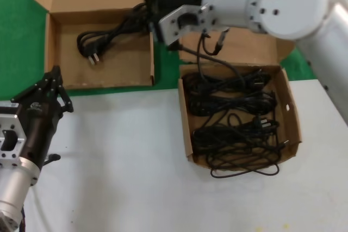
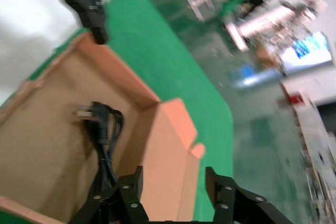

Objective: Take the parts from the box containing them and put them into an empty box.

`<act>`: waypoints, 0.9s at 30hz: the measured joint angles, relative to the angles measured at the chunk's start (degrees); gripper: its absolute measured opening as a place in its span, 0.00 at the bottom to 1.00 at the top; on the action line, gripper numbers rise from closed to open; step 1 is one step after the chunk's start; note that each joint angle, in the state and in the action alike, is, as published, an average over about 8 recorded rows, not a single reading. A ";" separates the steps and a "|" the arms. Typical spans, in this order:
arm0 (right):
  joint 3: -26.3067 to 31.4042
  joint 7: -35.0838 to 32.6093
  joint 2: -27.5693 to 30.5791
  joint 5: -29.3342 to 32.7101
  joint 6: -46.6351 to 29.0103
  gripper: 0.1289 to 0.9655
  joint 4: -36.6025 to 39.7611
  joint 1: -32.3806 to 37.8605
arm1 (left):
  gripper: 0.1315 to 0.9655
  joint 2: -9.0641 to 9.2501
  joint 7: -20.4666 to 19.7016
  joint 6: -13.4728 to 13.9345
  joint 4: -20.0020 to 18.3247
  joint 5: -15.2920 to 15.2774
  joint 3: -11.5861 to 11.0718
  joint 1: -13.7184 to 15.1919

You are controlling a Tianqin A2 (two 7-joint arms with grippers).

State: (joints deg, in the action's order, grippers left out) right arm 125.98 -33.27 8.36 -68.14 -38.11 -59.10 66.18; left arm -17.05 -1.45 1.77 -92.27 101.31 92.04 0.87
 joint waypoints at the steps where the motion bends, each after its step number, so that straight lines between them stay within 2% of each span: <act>1: -0.71 1.58 0.63 0.00 0.29 0.32 -1.13 -0.69 | 0.02 0.00 0.00 0.00 0.00 0.00 0.00 0.00; 8: -6.53 14.51 4.48 -0.11 2.38 0.50 -9.44 -6.67 | 0.02 0.00 0.00 0.00 0.00 0.00 0.00 0.00; 12: -9.07 19.85 6.11 -0.22 3.58 0.50 -13.38 -10.21 | 0.02 0.00 0.00 0.00 0.00 0.00 0.00 0.00; 13: -9.49 20.73 6.38 -0.23 3.85 0.53 -14.03 -10.87 | 0.02 0.00 0.00 0.00 0.00 0.00 0.00 0.00; 20: -11.07 22.89 7.05 -1.04 5.46 0.74 -15.99 -13.89 | 0.02 0.00 0.03 -0.04 0.01 0.04 -0.01 -0.02; 27: -12.81 23.64 7.18 -3.57 7.88 0.86 -17.21 -17.81 | 0.06 -0.01 0.13 -0.17 0.06 0.18 -0.04 -0.08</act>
State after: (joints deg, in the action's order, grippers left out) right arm 113.17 -9.63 15.53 -71.72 -30.23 -76.31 48.37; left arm -17.06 -1.32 1.60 -92.21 101.49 92.01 0.79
